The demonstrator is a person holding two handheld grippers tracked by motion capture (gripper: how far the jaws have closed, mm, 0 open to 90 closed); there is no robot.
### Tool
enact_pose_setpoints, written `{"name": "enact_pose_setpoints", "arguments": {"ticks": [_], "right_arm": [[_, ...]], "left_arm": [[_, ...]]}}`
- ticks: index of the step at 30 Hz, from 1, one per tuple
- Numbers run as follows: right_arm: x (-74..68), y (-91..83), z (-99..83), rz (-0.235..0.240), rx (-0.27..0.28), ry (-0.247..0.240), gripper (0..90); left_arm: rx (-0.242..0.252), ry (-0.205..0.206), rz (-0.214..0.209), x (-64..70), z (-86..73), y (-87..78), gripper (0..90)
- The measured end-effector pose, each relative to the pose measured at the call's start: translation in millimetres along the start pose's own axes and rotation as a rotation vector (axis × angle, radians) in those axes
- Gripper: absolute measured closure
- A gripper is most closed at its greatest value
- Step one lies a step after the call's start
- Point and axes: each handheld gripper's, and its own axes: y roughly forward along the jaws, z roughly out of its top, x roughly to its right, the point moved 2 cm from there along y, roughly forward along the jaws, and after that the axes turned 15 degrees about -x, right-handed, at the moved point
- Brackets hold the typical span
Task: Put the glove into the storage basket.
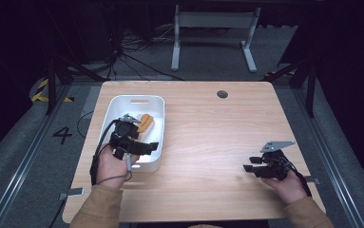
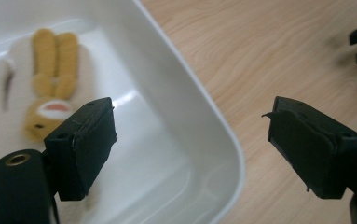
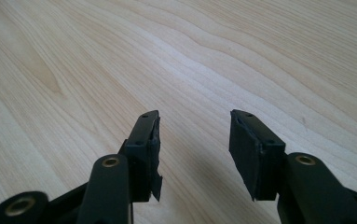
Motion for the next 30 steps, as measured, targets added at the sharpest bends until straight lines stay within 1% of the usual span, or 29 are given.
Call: {"name": "enact_pose_setpoints", "arguments": {"ticks": [2, 4, 6, 10, 11, 13, 15, 18, 20, 23, 24, 27, 29, 30], "right_arm": [[0.9, -0.1, -1.4, -0.003, 0.002, -0.006, 53.0], [1.7, -0.7, -2.4, -0.007, 0.007, -0.01, 53.1], [2.4, -1.5, -3.3, -0.003, 0.012, -0.005, 52.9], [4.5, -1.4, -5.7, -0.002, 0.011, -0.004, 52.2], [4.9, -1.4, -6.3, 0.001, 0.012, -0.003, 52.0], [5.7, -1.3, -7.2, 0.002, 0.014, -0.004, 51.6], [6.4, -0.9, -8.1, 0.008, 0.015, -0.006, 51.7], [7.4, -0.5, -9.9, 0.013, 0.015, -0.009, 52.1], [8.4, -0.4, -11.1, 0.02, 0.021, -0.011, 52.0], [10.4, 0.7, -13.2, 0.029, 0.028, -0.021, 51.6], [10.9, 1.5, -13.7, 0.034, 0.031, -0.024, 51.6], [12.3, 4.8, -15.1, 0.035, 0.037, -0.061, 50.9], [13.5, 8.3, -15.7, 0.034, 0.039, -0.085, 50.8], [13.9, 9.5, -15.8, 0.037, 0.039, -0.092, 50.9]], "left_arm": [[-0.019, 0.022, -0.045, 9.1, 1.8, 4.3, 15.4], [-0.02, 0.046, -0.047, 17.9, 3.3, 7.9, 15.5], [-0.021, 0.076, -0.067, 25.9, 4.7, 12.1, 15.5], [-0.032, 0.126, -0.082, 41.7, 7.4, 24.5, 15.6], [-0.052, 0.139, -0.102, 45.7, 8.0, 29.1, 16.1], [-0.067, 0.155, -0.135, 50.7, 8.7, 35.3, 17.5], [-0.06, 0.163, -0.163, 55.5, 9.2, 41.1, 18.1], [-0.051, 0.181, -0.175, 62.9, 9.5, 49.2, 19.0], [-0.061, 0.197, -0.184, 68.4, 9.5, 55.7, 19.9], [-0.07, 0.215, -0.215, 77.1, 7.0, 70.2, 22.8], [-0.079, 0.226, -0.215, 80.0, 5.7, 78.0, 23.1], [-0.066, 0.242, -0.215, 83.1, 2.8, 88.6, 23.1], [-0.051, 0.254, -0.187, 83.7, 1.0, 92.8, 23.1], [-0.048, 0.272, -0.163, 83.6, 0.1, 95.4, 23.3]]}}
